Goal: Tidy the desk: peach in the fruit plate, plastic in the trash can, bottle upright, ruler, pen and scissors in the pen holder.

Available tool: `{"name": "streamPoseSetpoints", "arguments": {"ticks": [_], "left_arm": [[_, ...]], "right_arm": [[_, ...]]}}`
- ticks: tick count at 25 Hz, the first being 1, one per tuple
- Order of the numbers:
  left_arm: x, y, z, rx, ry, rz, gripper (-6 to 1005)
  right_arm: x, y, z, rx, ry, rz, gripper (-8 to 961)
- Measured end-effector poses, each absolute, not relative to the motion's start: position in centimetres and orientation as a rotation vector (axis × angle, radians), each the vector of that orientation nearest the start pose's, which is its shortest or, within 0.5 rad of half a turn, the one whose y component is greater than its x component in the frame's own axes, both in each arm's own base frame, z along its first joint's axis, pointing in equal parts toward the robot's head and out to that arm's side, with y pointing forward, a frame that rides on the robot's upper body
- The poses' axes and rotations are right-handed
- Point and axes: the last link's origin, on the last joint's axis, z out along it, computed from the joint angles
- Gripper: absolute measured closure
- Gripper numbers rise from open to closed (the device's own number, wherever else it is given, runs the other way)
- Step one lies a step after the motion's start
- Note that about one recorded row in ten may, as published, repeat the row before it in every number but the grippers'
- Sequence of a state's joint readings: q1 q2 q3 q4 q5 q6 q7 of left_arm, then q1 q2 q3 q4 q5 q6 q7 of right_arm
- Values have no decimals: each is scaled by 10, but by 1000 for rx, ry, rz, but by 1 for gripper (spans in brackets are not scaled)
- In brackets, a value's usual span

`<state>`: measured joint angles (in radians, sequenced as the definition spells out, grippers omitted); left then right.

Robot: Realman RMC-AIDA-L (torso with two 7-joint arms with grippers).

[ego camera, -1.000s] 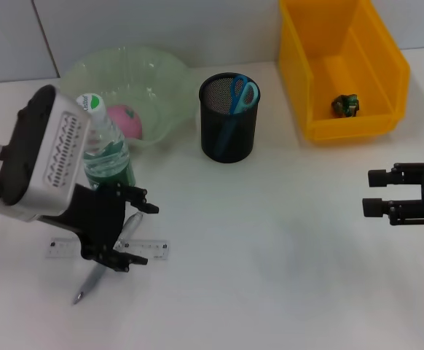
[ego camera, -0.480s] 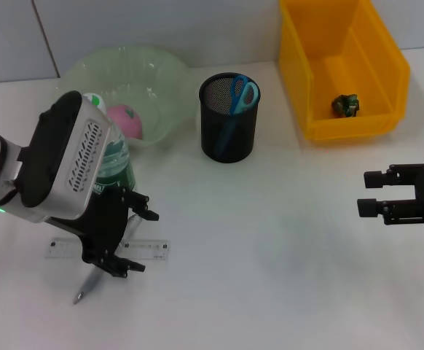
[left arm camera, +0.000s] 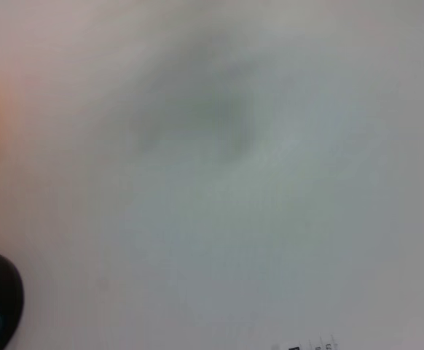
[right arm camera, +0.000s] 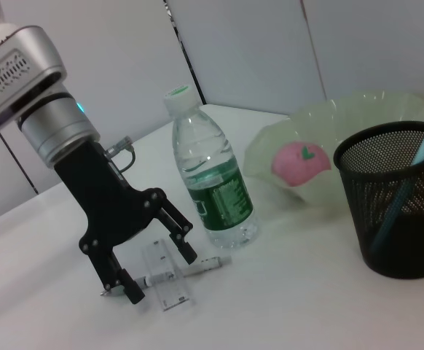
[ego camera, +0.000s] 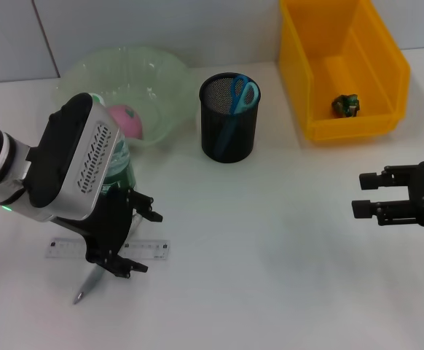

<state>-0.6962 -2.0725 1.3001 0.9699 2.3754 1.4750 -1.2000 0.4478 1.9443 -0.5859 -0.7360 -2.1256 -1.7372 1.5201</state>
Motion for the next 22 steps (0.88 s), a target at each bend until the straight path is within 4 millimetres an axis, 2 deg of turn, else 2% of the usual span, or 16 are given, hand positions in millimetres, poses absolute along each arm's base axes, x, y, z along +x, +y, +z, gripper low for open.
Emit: {"name": "streamPoseSetpoints", "arguments": {"ticks": [9, 22], "left_arm": [[-197, 358, -48, -3081, 706, 411, 210], [-195, 361, -50, -3080, 743, 462, 211]], "right_arm": [[309, 306, 69, -2729, 826, 527, 259], [308, 306, 68, -2728, 839, 530, 259]]}}
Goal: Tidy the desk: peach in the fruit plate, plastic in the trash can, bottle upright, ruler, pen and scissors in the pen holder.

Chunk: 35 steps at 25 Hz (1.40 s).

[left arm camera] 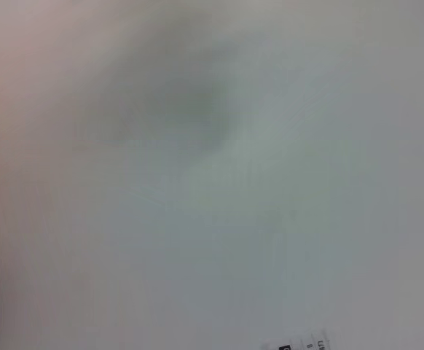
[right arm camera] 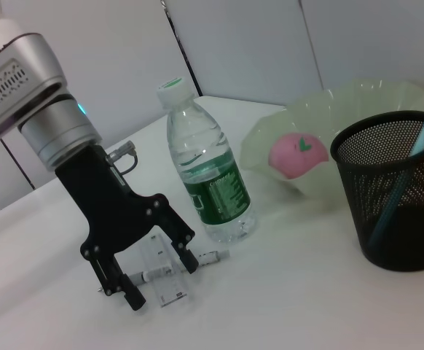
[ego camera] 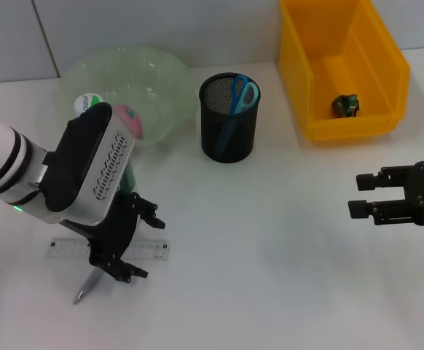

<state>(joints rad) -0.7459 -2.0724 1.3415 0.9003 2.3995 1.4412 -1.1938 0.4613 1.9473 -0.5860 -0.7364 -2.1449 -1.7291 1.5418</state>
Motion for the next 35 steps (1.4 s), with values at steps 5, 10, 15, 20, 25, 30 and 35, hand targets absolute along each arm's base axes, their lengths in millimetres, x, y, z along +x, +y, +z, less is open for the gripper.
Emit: {"name": "streamPoseSetpoints", "arguments": {"ticks": [5, 10, 15, 20, 25, 30, 35], "left_arm": [[-195, 361, -54, -3100, 747, 476, 211], [-195, 361, -55, -3105, 756, 488, 212], [-192, 363, -57, -3103, 766, 494, 212], [-192, 364, -59, -3111, 768, 507, 213], [-194, 363, -61, -3122, 766, 535, 213], [-193, 362, -60, -3129, 766, 543, 213], [-193, 359, -60, -3148, 764, 557, 214]], "right_arm": [[308, 306, 66, -2731, 844, 527, 259], [308, 306, 65, -2732, 846, 523, 260], [309, 306, 64, -2726, 850, 512, 260], [308, 308, 63, -2731, 848, 502, 259], [309, 309, 63, -2725, 849, 493, 259], [311, 310, 60, -2722, 860, 471, 259], [312, 311, 59, -2720, 861, 461, 259]]}}
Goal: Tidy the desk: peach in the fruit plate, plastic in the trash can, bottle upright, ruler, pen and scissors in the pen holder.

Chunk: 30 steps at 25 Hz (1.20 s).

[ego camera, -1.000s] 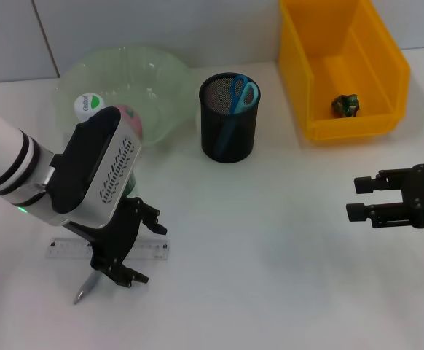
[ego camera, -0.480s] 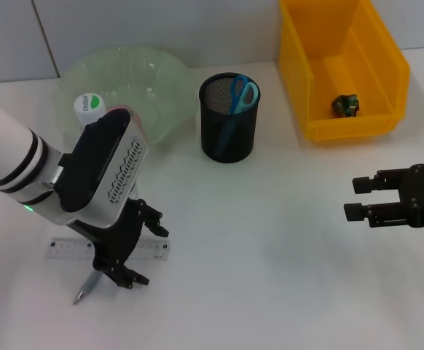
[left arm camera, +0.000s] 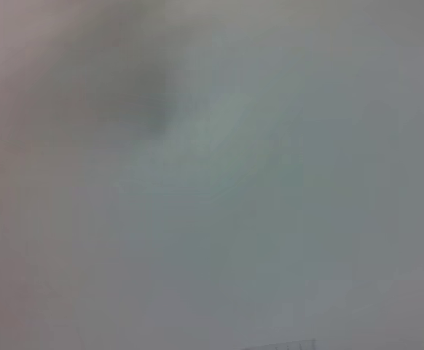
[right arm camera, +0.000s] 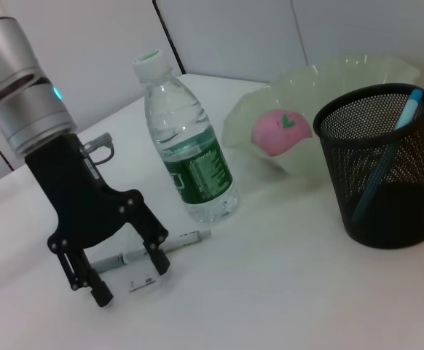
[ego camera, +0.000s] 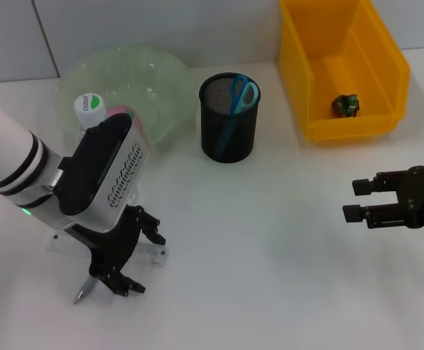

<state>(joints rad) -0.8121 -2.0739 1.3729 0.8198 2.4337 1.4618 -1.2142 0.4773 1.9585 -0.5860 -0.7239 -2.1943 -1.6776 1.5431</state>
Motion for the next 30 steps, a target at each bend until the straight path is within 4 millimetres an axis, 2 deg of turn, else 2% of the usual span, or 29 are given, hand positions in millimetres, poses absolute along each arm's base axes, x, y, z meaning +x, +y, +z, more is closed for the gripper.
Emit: {"name": "streamPoseSetpoints", "arguments": {"ticks": [30], "left_arm": [[-182, 364, -64, -3130, 909, 586, 216]], "right_arm": [[311, 312, 58, -2721, 862, 459, 260]]}}
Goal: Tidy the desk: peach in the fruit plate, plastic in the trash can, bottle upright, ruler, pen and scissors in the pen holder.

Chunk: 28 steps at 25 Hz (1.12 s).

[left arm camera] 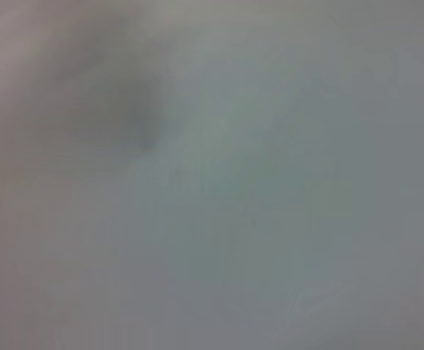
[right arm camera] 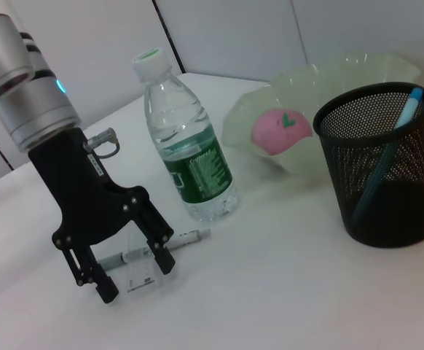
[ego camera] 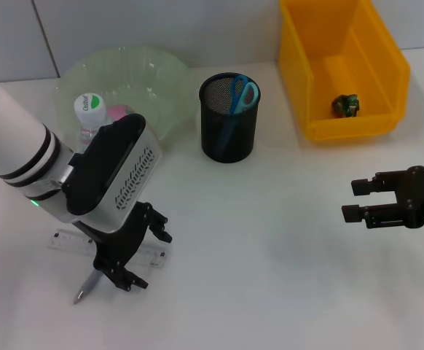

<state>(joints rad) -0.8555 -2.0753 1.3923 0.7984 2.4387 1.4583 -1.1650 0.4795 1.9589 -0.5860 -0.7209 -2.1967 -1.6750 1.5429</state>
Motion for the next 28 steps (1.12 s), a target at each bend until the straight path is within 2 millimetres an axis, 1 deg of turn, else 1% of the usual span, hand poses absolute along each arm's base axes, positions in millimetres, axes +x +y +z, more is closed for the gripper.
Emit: {"name": "streamPoseSetpoints", "arguments": {"ticks": [14, 25, 28], "left_arm": [[-183, 364, -65, -3126, 947, 582, 225], [-183, 363, -67, -3122, 968, 591, 391], [-183, 363, -67, -3123, 974, 592, 389]], "right_arm": [[311, 314, 56, -2716, 865, 461, 260], [313, 314, 54, -2716, 873, 448, 259], [313, 314, 54, -2716, 874, 447, 259]]}}
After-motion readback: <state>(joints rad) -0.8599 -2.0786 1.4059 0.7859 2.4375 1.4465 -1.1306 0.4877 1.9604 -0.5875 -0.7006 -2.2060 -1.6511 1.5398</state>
